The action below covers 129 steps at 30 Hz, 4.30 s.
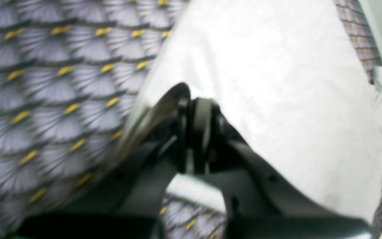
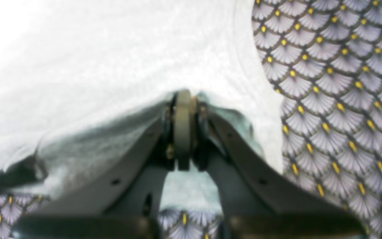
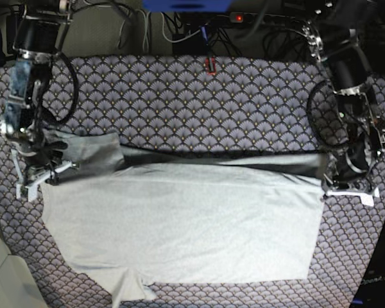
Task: Fold the T-shirt properly
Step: 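Lift the held edge and fold it across the shirt, away from the arms, then lower the folded edge and open both grippers, then grasp the folded edge again with both grippers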
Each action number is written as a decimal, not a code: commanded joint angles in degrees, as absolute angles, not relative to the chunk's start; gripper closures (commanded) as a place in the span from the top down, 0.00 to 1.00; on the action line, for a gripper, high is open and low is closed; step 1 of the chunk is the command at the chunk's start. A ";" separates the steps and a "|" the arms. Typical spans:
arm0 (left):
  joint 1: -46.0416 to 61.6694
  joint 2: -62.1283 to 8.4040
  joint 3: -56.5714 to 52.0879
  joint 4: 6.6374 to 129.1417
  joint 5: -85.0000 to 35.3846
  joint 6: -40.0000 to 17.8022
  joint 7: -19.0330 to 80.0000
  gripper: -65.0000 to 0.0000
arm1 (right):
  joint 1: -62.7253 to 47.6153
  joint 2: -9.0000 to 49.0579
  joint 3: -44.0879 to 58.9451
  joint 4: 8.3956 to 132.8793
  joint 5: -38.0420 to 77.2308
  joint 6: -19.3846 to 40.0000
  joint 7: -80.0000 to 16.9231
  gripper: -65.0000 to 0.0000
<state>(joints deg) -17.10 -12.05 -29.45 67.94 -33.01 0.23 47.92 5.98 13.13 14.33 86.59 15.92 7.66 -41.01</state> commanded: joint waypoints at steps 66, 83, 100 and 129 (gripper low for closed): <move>-31.78 -20.53 -6.37 53.49 -17.19 -0.66 32.04 0.01 | 33.27 24.84 -10.68 51.21 15.78 8.92 -20.35 0.00; -33.01 -20.44 -6.29 53.58 -17.45 -0.66 32.40 0.41 | 34.95 24.66 -10.68 46.02 15.78 8.92 -20.62 0.21; -23.69 -20.53 -6.90 59.82 -17.63 -0.57 32.48 0.51 | 25.27 26.77 -10.24 60.00 15.78 8.66 -20.88 0.51; -19.65 -15.43 -13.14 52.70 -17.54 -0.31 26.51 0.50 | 18.59 28.62 -4.70 61.14 15.78 8.66 -20.88 0.51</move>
<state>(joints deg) -18.28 -15.07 -13.08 52.05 -17.12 0.16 26.72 17.23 27.09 -5.15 60.12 15.53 9.02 -22.39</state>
